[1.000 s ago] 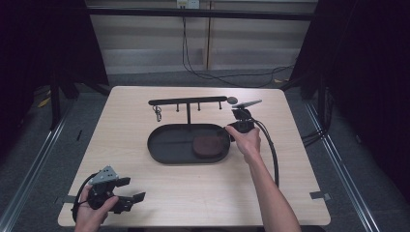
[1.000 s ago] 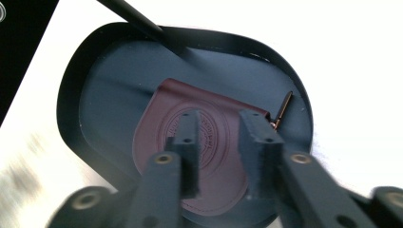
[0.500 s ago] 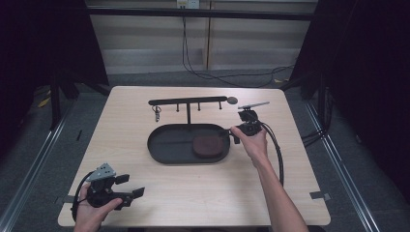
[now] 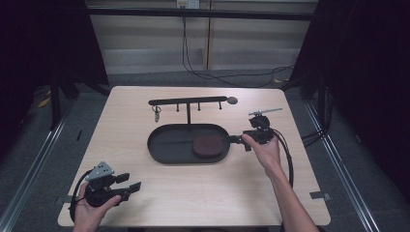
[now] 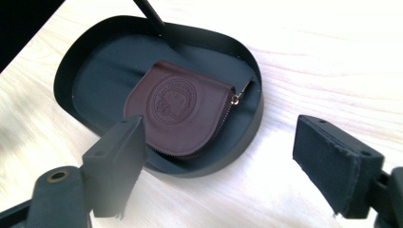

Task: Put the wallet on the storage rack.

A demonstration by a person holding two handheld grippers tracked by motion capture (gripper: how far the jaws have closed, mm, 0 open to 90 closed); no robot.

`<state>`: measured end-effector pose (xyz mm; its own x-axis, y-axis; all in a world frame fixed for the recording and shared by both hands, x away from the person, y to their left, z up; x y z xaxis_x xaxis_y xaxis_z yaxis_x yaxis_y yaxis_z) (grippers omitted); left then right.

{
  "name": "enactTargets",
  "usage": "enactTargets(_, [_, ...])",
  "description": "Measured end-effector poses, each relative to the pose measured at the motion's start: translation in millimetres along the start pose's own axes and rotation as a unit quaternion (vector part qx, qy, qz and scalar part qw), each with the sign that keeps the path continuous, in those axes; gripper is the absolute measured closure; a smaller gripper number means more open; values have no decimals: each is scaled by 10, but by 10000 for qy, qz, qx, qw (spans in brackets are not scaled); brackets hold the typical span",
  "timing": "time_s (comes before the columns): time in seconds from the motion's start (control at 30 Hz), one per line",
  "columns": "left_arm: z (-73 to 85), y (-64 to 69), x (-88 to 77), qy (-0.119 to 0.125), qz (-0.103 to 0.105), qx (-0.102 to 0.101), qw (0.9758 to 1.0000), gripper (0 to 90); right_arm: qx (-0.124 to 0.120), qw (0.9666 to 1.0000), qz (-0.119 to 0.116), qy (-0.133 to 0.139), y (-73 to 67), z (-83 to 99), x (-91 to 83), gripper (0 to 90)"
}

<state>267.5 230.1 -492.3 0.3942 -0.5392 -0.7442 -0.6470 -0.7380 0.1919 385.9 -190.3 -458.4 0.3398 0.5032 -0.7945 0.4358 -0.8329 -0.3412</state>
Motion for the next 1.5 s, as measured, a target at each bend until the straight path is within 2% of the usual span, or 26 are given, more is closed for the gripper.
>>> enactTargets(0.07, [-1, -11, 2, 34, -118, 78, 9999, 408, -44, 10000, 19, -5, 8, 60, -31, 188])
enactTargets(0.1, [-2, -13, 3, 58, -105, 31, 9999, 410, -58, 10000, 47, -22, 15, 90, -48, 188])
enactTargets(0.23, [6, -4, 9, -27, 92, -67, 9999, 388, -26, 10000, 50, 59, 46, 195, -115, 186])
enactTargets(0.3, [14, 9, 14, -93, 116, -34, 9999, 377, -38, 10000, 60, 61, 53, 264, -143, 176])
enactTargets(0.47, [16, 16, 22, -131, 299, -165, 9993, 290, -49, 9999, 48, 126, 38, 421, -218, 160])
enactTargets(0.67, [24, -4, 11, -138, 343, -223, 9991, 253, -115, 9998, 88, 154, 10, 618, -321, 167])
enactTargets(0.9, [32, 1, 24, -177, 325, -228, 9991, 231, -50, 9998, 129, 171, 53, 919, -393, 170])
enactTargets(1.3, [39, -1, 5, -139, 309, -234, 9992, 224, 36, 9995, 179, 257, 101, 1308, -518, 179])
enactTargets(1.5, [39, -5, 5, -142, 276, -226, 9993, 219, 150, 9987, 327, 367, 233, 1487, -517, 176])
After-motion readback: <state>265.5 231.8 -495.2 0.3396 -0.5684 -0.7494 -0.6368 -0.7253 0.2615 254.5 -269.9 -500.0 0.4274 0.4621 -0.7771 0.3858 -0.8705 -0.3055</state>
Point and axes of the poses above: each handheld gripper's, and its own axes: x roughly forward along the jaws, z roughly out of its underside, y roughly to its right, the point moved 5 cm from there along x, roughly forward along the jaws, and after that the axes turned 10 degrees about -y, right-handed, at the moved point
